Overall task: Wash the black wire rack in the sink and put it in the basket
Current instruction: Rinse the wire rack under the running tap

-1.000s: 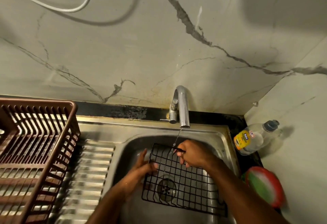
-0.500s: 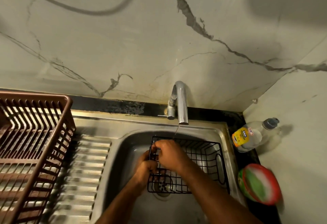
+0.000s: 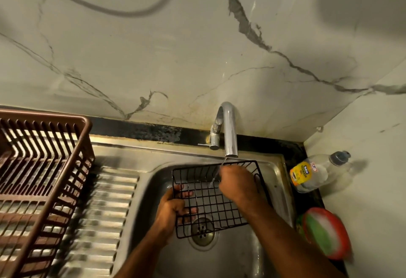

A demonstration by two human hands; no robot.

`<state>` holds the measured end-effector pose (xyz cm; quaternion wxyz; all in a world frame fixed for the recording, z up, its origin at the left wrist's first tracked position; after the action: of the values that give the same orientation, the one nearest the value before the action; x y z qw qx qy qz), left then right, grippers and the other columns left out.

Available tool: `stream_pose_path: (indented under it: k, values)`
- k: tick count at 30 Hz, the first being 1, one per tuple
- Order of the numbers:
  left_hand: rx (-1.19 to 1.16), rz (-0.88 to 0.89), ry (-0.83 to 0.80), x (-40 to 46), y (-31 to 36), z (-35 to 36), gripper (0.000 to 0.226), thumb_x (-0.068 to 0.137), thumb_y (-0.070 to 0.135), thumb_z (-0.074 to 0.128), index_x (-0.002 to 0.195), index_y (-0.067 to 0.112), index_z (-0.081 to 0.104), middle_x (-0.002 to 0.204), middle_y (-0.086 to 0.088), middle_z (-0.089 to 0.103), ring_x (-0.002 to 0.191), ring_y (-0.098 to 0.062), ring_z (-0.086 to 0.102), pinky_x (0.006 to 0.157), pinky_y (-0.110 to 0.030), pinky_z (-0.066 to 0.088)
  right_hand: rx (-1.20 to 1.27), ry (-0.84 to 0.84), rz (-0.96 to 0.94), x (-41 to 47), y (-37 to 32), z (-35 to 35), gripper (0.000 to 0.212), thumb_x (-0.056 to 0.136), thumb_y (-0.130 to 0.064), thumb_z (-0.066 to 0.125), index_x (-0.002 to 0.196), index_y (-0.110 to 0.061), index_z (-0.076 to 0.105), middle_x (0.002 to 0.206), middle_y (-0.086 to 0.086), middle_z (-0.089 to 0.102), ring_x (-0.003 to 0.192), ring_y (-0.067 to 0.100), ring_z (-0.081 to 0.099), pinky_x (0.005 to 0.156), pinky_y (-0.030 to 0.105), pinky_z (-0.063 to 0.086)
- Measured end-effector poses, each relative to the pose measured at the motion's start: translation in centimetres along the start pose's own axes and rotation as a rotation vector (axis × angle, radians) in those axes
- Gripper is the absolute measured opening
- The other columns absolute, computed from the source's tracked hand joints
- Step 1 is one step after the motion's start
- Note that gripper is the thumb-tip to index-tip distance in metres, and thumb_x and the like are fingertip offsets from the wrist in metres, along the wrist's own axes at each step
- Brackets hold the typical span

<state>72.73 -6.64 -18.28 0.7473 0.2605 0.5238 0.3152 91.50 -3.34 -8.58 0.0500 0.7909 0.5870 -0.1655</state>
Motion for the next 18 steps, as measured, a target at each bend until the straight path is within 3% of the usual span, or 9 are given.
stream_pose_path:
  k: [4, 7, 11, 15, 18]
  values:
    - [0.001, -0.022, -0.027, -0.6, -0.3, 1.8, 0.055, 0.082, -0.02, 0.033, 0.123, 0.009, 0.055, 0.117, -0.02, 0.067, 0.086, -0.045, 0.07, 0.06, -0.044, 0.061, -0.071, 0.0, -0.312, -0.7, -7.5, -0.1, 0.016, 0.092, -0.016, 0.059, 0.104, -0.013, 0.069, 0.102, 0.009, 0.069, 0.094, 0.025, 0.066, 0.079, 0.035, 0.052]
    - [0.002, -0.018, -0.023, -0.4, -0.1, 1.4, 0.057, 0.079, -0.019, 0.033, 0.123, 0.009, 0.057, 0.119, -0.02, 0.068, 0.089, -0.046, 0.07, 0.063, -0.044, 0.061, -0.119, -0.003, -0.415, -0.6, -8.9, -0.1, 0.02, 0.086, -0.017, 0.06, 0.102, -0.014, 0.07, 0.1, 0.01, 0.071, 0.094, 0.029, 0.066, 0.079, 0.035, 0.052]
    - [0.039, -0.018, -0.025, 0.0, 0.0, 0.3, 0.06, 0.077, -0.02, 0.033, 0.125, 0.008, 0.059, 0.12, -0.02, 0.068, 0.087, -0.046, 0.068, 0.069, -0.048, 0.061, -0.105, -0.084, -0.526, -0.4, -8.6, 1.3, 0.035, 0.085, -0.014, 0.06, 0.117, -0.023, 0.07, 0.11, 0.005, 0.073, 0.105, 0.025, 0.065, 0.094, 0.04, 0.054]
    - [0.066, -0.016, -0.009, 0.1, -0.6, 0.4, 0.059, 0.08, -0.017, 0.037, 0.13, 0.008, 0.054, 0.121, -0.019, 0.067, 0.088, -0.045, 0.069, 0.068, -0.047, 0.061, 0.188, -0.202, -0.463, 0.6, -7.0, 2.5, 0.049, 0.086, 0.001, 0.057, 0.125, -0.026, 0.068, 0.125, -0.003, 0.07, 0.116, 0.015, 0.063, 0.103, 0.037, 0.051]
    - [0.085, 0.01, 0.028, -0.1, 0.0, 0.2, 0.056, 0.083, -0.016, 0.041, 0.129, 0.013, 0.055, 0.118, -0.014, 0.069, 0.095, -0.049, 0.069, 0.077, -0.054, 0.059, 0.318, -0.198, -0.312, 1.7, -3.9, 2.4, 0.04, 0.091, 0.0, 0.056, 0.118, -0.025, 0.073, 0.122, -0.005, 0.071, 0.113, 0.01, 0.063, 0.104, 0.033, 0.049]
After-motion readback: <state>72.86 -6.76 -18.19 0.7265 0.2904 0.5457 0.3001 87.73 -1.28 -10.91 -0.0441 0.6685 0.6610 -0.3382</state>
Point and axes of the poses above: each hand's wrist, its own x-axis towards the middle knuckle, its own z-axis out of the palm, y = z × x, the point moved 10 cm from there along x, towards the middle knuckle
